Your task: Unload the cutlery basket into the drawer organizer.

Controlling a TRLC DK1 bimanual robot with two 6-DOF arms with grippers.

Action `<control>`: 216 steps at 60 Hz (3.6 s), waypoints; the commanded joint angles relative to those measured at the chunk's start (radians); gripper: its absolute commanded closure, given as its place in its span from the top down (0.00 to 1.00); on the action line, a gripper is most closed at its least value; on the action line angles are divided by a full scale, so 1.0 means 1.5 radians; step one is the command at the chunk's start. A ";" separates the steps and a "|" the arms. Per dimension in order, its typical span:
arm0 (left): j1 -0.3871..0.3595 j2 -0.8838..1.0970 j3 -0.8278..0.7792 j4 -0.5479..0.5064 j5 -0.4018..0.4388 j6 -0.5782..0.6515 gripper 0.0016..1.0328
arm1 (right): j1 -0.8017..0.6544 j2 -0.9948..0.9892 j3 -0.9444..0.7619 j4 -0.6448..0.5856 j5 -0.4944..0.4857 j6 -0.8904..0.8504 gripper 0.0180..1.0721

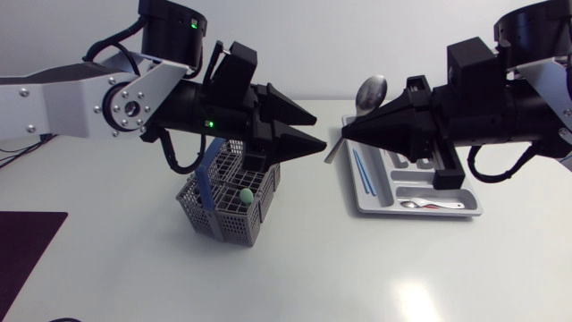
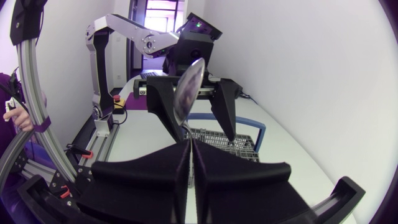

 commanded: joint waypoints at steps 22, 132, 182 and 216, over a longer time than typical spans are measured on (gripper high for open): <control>0.023 -0.038 0.040 -0.150 -0.185 0.066 0.95 | -0.125 0.025 -0.012 -0.019 0.208 -0.147 0.06; -0.021 -0.067 0.096 -0.447 -0.440 0.234 0.95 | -0.252 0.250 -0.112 0.144 0.698 -0.495 0.80; -0.040 -0.087 0.039 -0.560 -0.523 0.524 0.94 | -0.190 0.031 -0.163 -0.001 0.572 -0.384 0.82; -0.061 0.055 0.130 -0.594 -0.547 0.609 0.83 | -0.155 0.002 -0.197 0.010 0.562 -0.371 0.82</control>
